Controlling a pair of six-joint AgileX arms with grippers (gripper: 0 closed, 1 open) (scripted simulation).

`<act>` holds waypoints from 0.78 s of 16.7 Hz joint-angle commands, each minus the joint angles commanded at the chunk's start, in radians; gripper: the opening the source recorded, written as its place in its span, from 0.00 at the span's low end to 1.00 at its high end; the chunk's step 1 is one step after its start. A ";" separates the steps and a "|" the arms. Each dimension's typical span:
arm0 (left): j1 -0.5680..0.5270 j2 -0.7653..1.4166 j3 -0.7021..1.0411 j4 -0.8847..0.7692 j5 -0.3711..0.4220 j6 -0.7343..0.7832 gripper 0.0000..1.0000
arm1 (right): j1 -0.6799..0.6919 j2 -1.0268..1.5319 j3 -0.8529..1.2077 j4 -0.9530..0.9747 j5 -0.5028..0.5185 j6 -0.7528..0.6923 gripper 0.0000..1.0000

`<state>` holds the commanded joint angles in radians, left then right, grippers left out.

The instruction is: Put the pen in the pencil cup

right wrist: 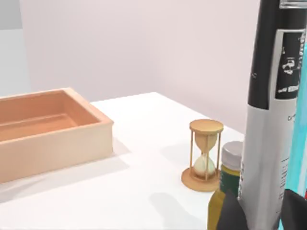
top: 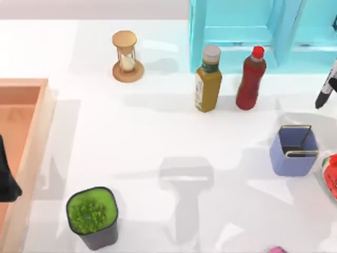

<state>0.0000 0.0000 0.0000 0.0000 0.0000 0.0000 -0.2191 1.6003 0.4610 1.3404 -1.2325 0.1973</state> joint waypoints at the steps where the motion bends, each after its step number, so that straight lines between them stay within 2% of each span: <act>1: 0.000 0.000 0.000 0.000 0.000 0.000 1.00 | 0.000 0.000 0.000 0.000 0.000 0.000 0.00; 2: 0.000 0.000 0.000 0.000 0.000 0.000 1.00 | 0.000 0.000 0.000 0.000 0.000 0.000 0.00; 13: 0.000 0.000 0.000 0.000 0.000 0.000 1.00 | 0.000 0.000 0.000 0.000 0.000 0.000 0.83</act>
<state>0.0000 0.0000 0.0000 0.0000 0.0000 0.0000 -0.2191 1.6003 0.4610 1.3404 -1.2325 0.1973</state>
